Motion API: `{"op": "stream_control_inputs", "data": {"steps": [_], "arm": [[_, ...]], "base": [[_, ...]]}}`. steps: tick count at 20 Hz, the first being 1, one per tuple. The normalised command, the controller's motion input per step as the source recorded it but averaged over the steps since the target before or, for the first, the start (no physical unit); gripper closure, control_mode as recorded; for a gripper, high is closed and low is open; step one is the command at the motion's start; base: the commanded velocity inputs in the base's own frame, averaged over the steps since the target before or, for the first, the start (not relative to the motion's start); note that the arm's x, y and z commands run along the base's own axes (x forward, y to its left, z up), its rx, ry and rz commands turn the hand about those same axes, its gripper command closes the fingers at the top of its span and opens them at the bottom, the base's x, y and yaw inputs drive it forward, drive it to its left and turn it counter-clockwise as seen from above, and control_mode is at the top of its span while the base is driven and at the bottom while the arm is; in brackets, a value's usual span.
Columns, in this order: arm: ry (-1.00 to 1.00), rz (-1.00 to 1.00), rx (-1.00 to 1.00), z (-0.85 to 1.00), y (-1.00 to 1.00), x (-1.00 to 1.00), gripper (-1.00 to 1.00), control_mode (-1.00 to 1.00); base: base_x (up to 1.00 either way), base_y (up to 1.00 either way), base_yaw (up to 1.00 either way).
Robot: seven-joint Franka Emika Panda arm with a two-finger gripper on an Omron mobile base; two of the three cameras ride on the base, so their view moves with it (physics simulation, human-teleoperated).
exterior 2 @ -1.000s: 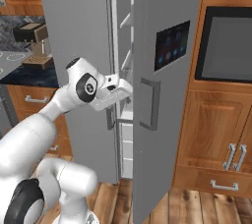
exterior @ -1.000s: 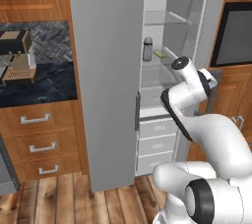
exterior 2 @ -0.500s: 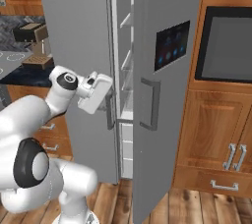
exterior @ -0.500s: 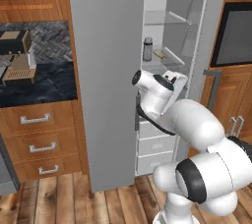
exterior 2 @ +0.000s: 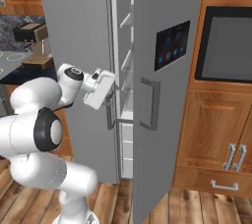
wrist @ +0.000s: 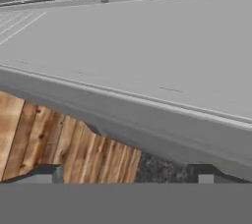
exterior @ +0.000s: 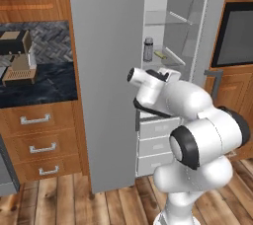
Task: Retrieve the butter from the fridge and place it on a plate on the dining table. Then retrieve the butter knife by the fridge and place it near the plate.
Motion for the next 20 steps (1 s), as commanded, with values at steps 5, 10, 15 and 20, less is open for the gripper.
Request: {"op": "stream_control_inputs", "data": {"steps": [5, 10, 15, 20], "arm": [[0.13, 0.0, -0.06, -0.17, -0.24, 0.39, -1.0, -1.0], [0.15, 0.0, -0.14, -0.29, -0.34, 0.27, -1.0, -1.0], [0.23, -0.01, -0.18, -0.14, -0.5, 0.21, -1.0, -1.0], [0.28, -0.02, -0.2, 0.0, -0.43, 0.21, -1.0, -1.0]], "base": [[0.0, 0.0, 0.0], [0.0, 0.0, 0.0], [0.0, 0.0, 0.0], [0.0, 0.0, 0.0]]}}
